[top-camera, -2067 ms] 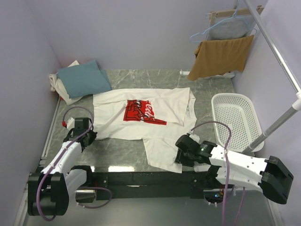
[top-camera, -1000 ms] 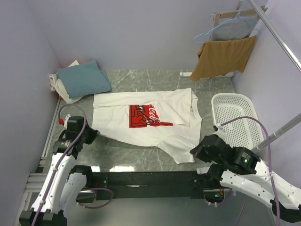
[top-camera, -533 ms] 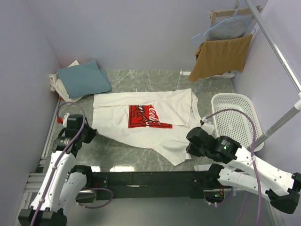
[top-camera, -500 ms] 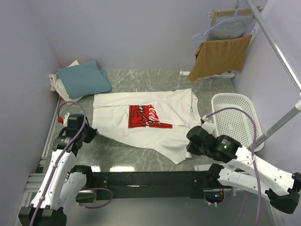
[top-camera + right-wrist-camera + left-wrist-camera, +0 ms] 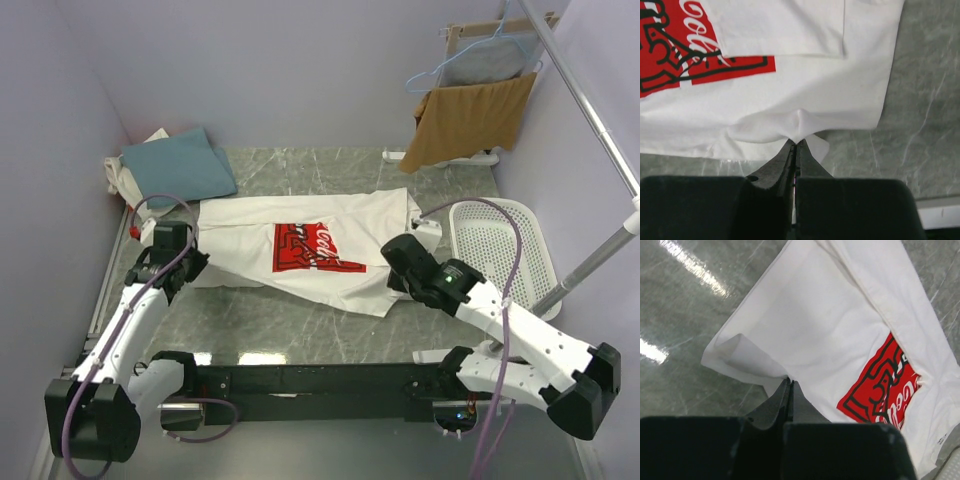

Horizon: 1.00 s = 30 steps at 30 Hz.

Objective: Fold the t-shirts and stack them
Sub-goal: Fold the other side of the tshirt into a rectangle

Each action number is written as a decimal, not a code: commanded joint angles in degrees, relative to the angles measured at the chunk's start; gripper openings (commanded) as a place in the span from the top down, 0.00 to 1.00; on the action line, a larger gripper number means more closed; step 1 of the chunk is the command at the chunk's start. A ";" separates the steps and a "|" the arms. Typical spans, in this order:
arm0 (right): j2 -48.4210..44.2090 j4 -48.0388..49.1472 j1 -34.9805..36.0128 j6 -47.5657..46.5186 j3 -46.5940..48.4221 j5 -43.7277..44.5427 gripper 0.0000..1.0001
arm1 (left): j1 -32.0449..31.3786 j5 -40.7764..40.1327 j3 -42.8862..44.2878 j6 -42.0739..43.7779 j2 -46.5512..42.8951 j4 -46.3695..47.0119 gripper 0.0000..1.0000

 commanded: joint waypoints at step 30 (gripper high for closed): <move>40.42 19.99 -24.18 -22.79 24.48 0.58 1.00 | 0.36 -8.29 11.88 9.60 30.66 17.91 0.97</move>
